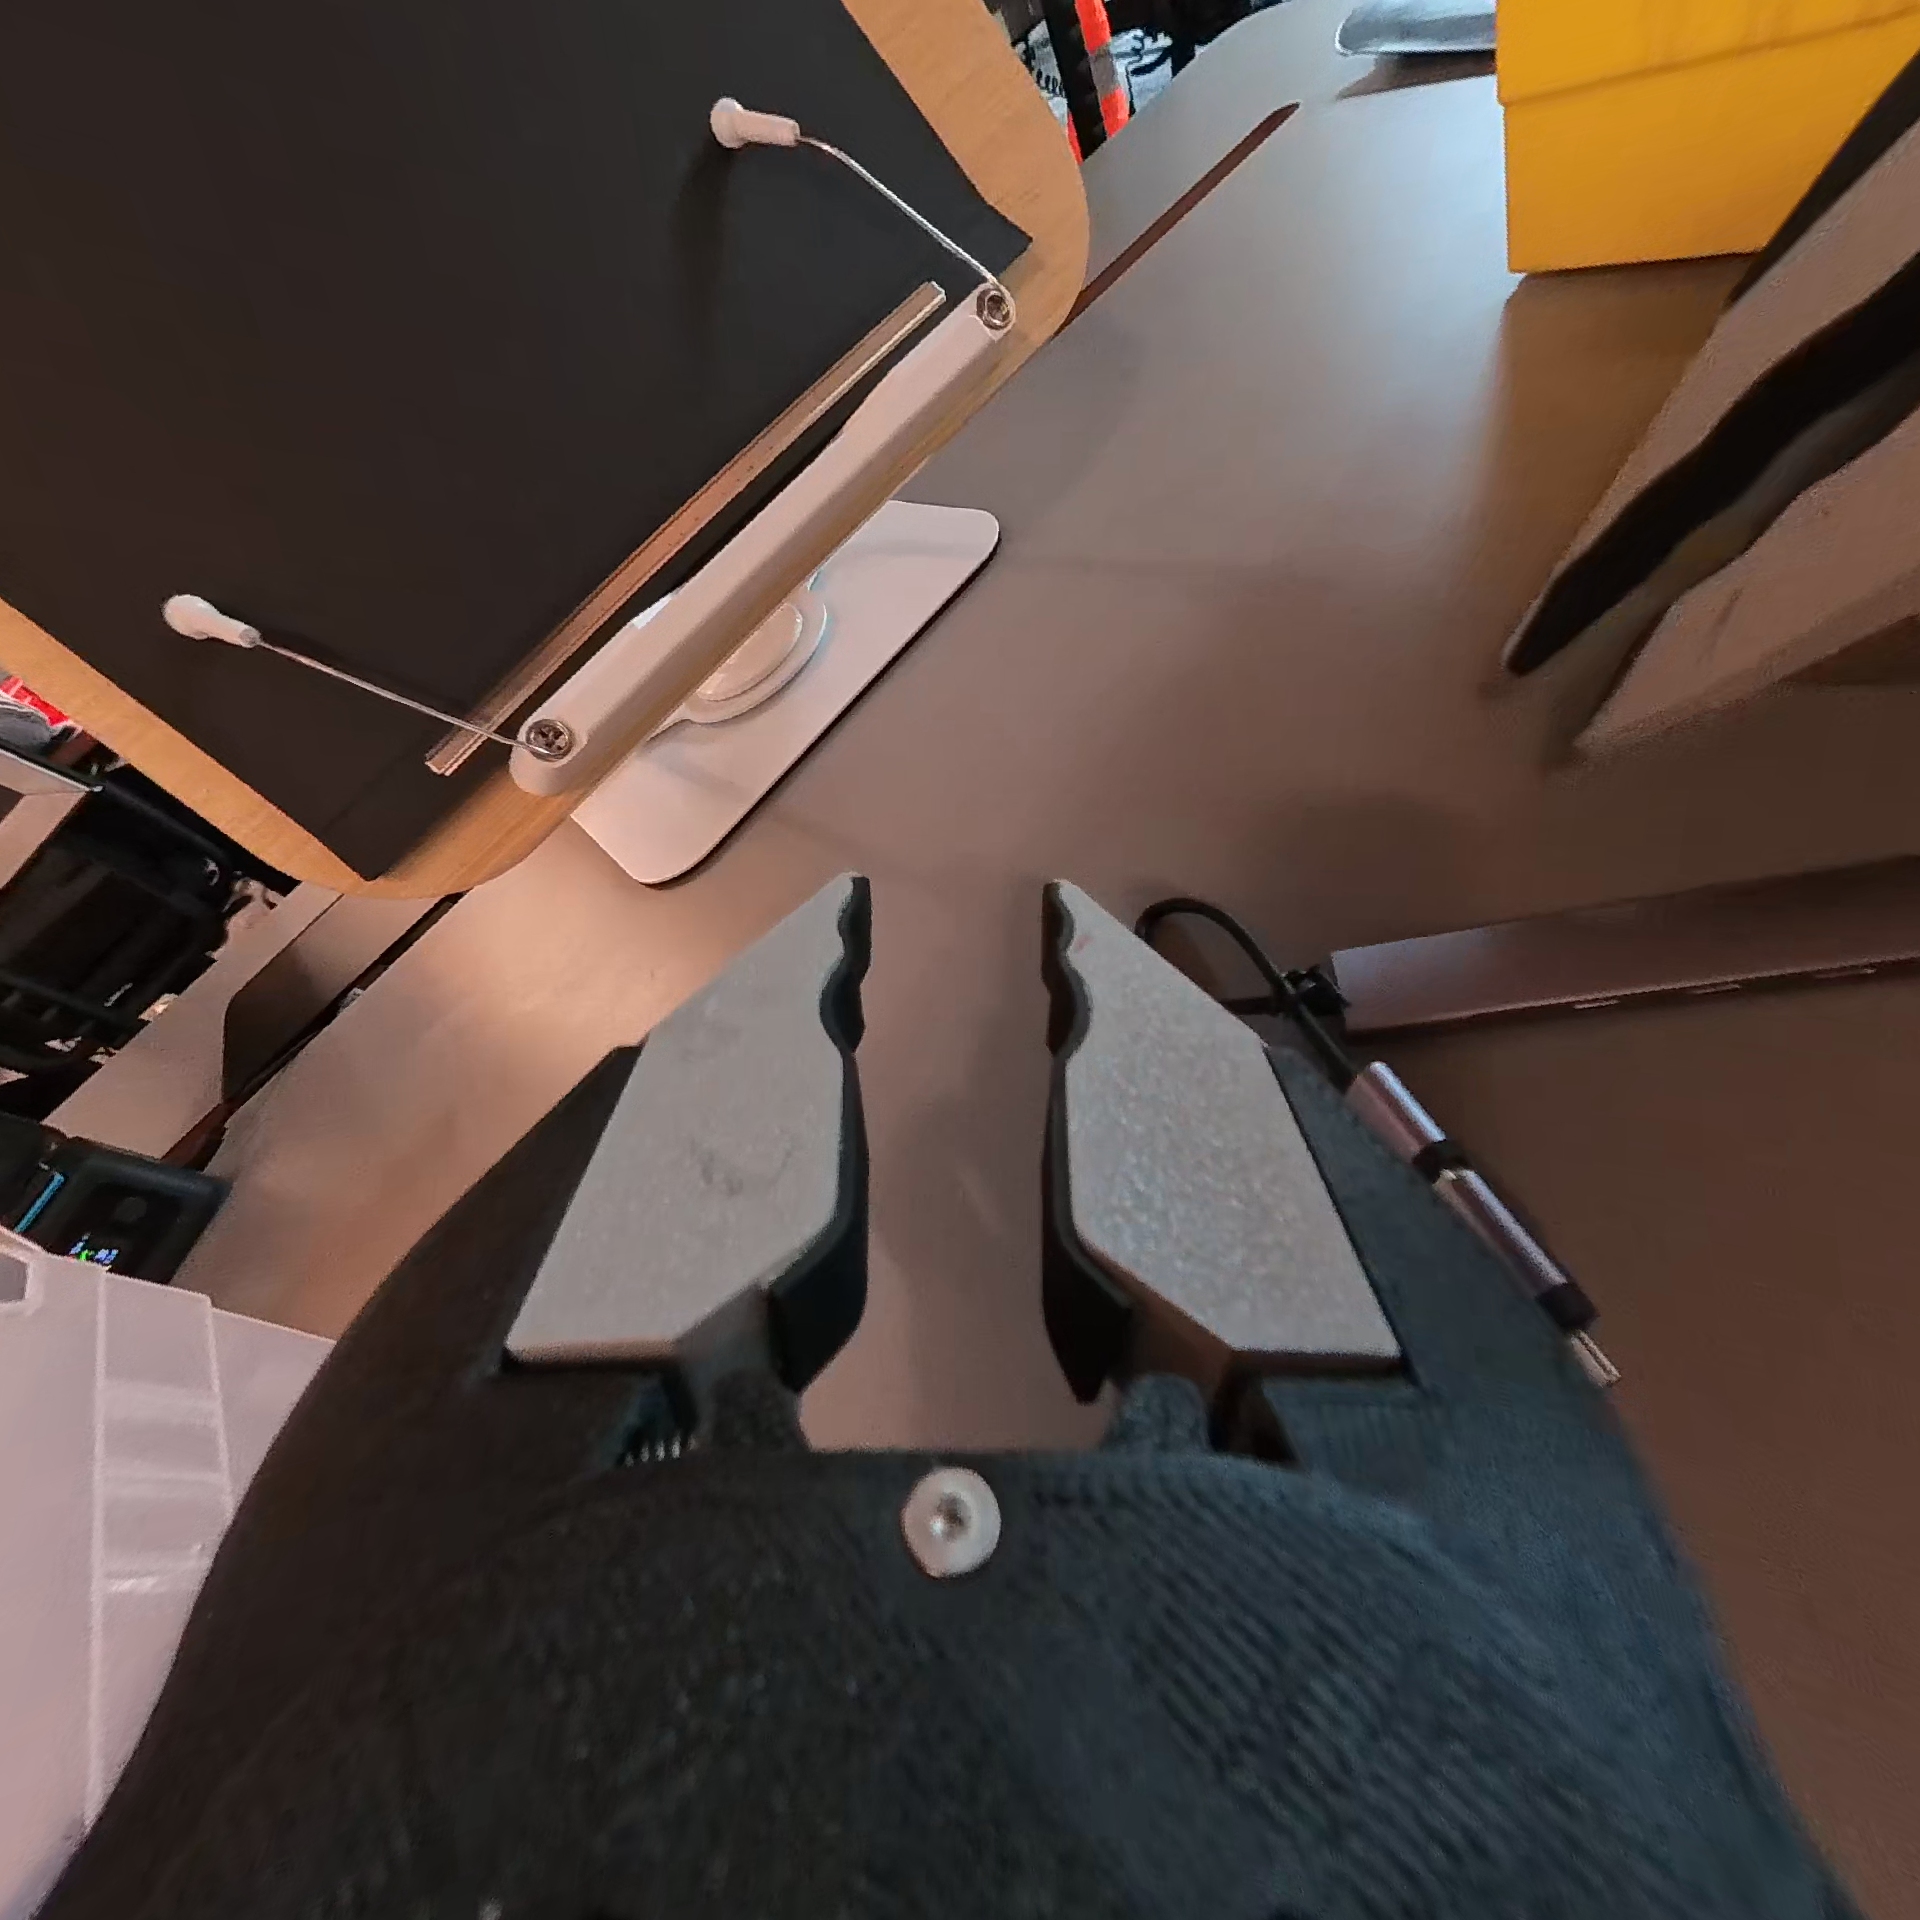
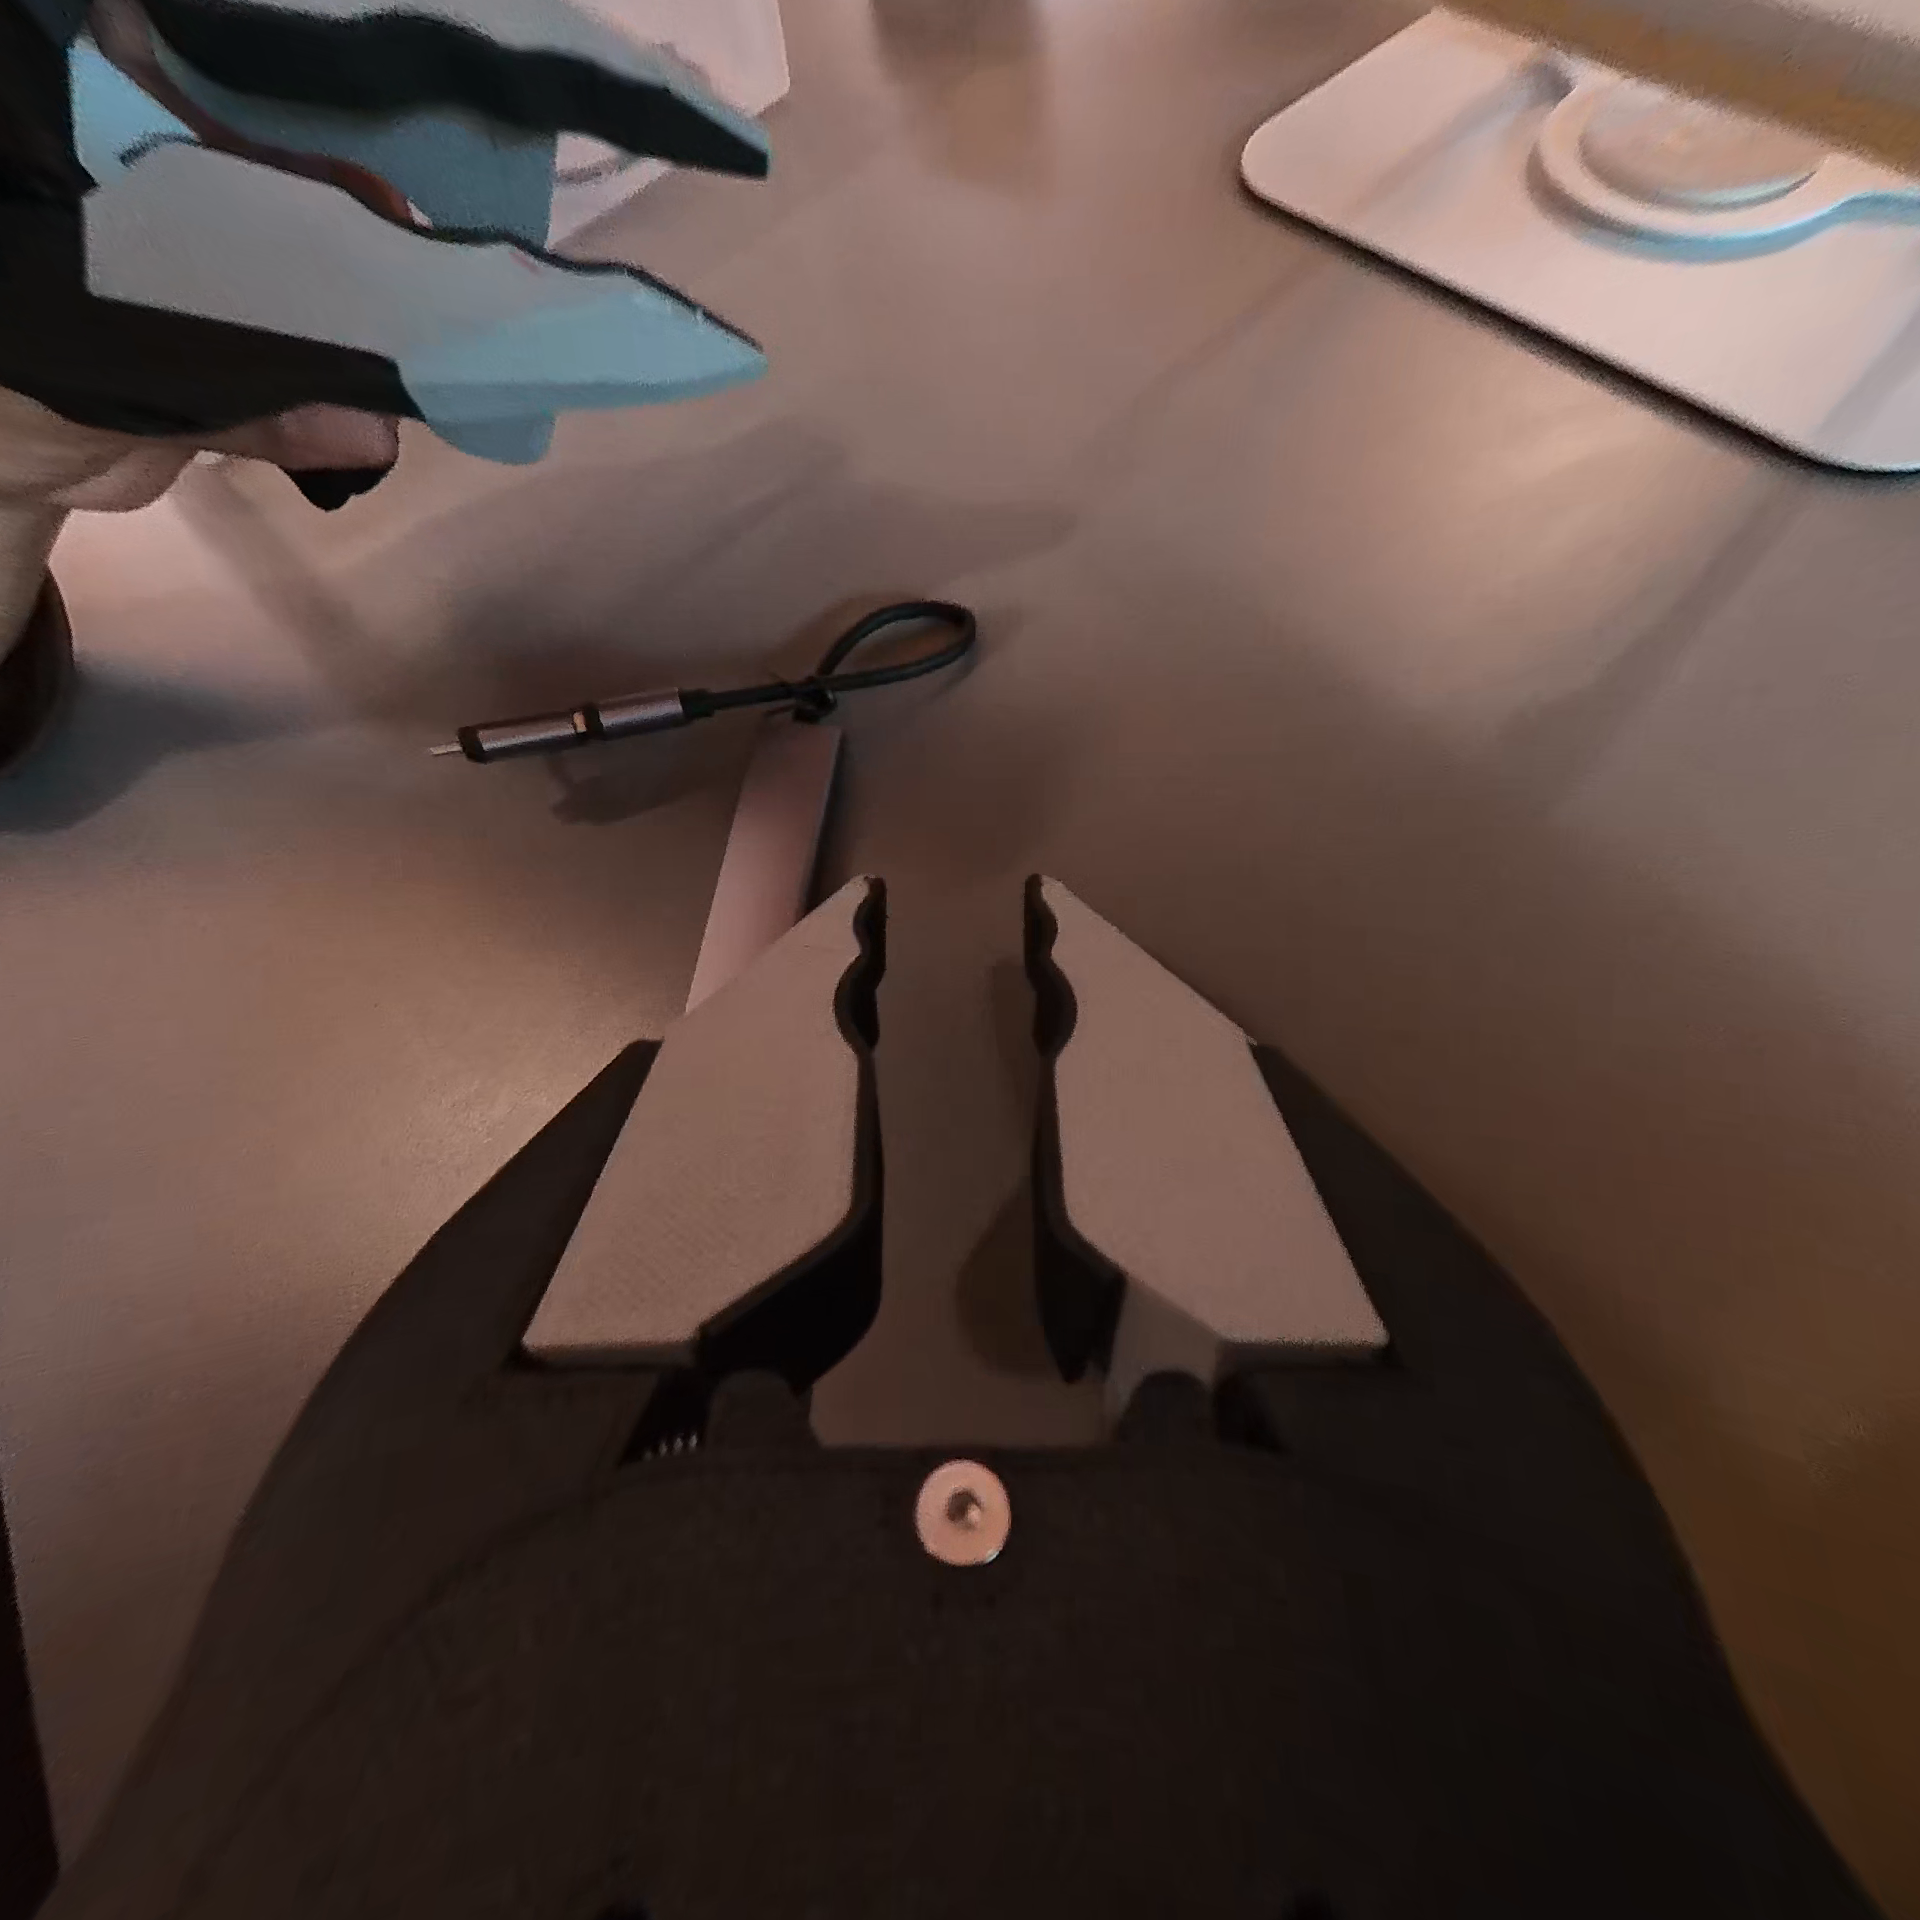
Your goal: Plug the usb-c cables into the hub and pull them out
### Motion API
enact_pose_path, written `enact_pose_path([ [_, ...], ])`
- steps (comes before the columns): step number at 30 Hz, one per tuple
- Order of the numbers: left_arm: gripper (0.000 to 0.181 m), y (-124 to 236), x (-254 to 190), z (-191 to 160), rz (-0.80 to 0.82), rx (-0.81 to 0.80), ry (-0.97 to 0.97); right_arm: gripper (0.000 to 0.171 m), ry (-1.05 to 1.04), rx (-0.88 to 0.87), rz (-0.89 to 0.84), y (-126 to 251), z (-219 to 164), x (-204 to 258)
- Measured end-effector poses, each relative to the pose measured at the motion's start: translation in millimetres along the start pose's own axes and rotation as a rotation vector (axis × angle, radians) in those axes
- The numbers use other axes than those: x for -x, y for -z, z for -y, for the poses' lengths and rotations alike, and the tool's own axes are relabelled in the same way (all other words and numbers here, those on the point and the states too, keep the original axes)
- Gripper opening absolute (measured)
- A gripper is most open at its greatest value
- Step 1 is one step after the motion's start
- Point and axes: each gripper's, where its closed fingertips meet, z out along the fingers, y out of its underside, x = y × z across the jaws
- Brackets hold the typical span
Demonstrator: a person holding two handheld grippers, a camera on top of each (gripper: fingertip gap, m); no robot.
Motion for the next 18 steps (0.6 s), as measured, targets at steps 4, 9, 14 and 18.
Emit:
enact_pose_path([
  [4,0.030,-1.2,-1.8,-0.6,-0.001,0.003,-0.004,0.024,0.004,-0.036,-0.020,3.6,5.4,-3.8],
  [9,0.030,-6.0,-7.5,-6.0,-0.014,0.027,-0.013,0.023,0.013,-0.050,-0.032,4.0,7.4,-5.0],
  [14,0.029,-7.5,-9.4,-7.4,-0.012,0.033,-0.024,0.023,0.030,-0.060,-0.043,4.7,9.6,-4.8],
  [18,0.029,-8.1,-7.9,-9.0,-0.008,0.037,-0.021,0.023,0.034,-0.072,-0.051,6.3,11.8,-5.5],
])
